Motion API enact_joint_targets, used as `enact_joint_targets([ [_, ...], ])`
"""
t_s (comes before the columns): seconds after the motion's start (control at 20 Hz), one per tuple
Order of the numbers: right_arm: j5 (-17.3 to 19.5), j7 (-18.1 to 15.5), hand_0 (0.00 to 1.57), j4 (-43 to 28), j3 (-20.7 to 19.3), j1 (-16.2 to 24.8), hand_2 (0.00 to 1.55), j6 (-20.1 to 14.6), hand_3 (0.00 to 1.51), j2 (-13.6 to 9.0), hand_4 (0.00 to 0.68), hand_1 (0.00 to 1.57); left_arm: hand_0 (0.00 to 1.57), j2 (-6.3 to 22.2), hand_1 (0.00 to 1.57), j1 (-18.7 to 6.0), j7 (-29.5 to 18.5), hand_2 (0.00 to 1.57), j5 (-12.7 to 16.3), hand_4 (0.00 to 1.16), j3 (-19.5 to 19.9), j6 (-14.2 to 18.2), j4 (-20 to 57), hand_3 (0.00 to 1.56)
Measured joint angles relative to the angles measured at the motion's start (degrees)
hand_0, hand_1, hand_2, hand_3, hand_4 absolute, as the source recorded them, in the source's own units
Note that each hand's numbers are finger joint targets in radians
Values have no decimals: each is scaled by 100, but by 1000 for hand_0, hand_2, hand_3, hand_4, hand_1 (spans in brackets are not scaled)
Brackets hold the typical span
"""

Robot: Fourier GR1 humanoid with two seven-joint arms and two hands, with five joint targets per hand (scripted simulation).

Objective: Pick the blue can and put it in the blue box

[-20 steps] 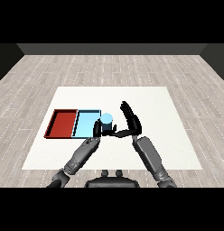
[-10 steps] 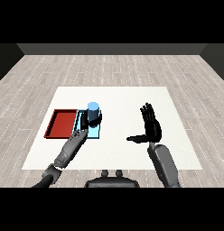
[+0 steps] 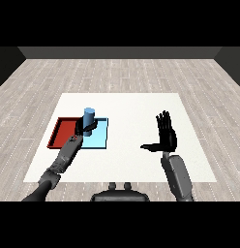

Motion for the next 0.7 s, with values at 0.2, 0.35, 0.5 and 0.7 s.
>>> enact_joint_targets([
  [0.2,-82,-141,0,369,-114,-94,0,93,0,103,0,0,1571,-80,1571,-412,75,1565,-215,1029,26,-124,1047,1460],
  [0.35,-173,-237,0,655,-265,-180,0,213,0,97,0,0,1571,-268,1571,-673,136,1545,-293,964,97,-111,1715,1443],
  [0.5,-201,-231,0,792,-393,-209,0,223,0,54,0,0,1221,-466,1221,-746,133,1185,-264,920,239,-20,2209,1133],
  [0.7,-298,-194,0,768,-491,-143,0,300,0,18,0,0,1093,-588,1093,-720,78,1089,-84,510,532,-12,2582,958],
])
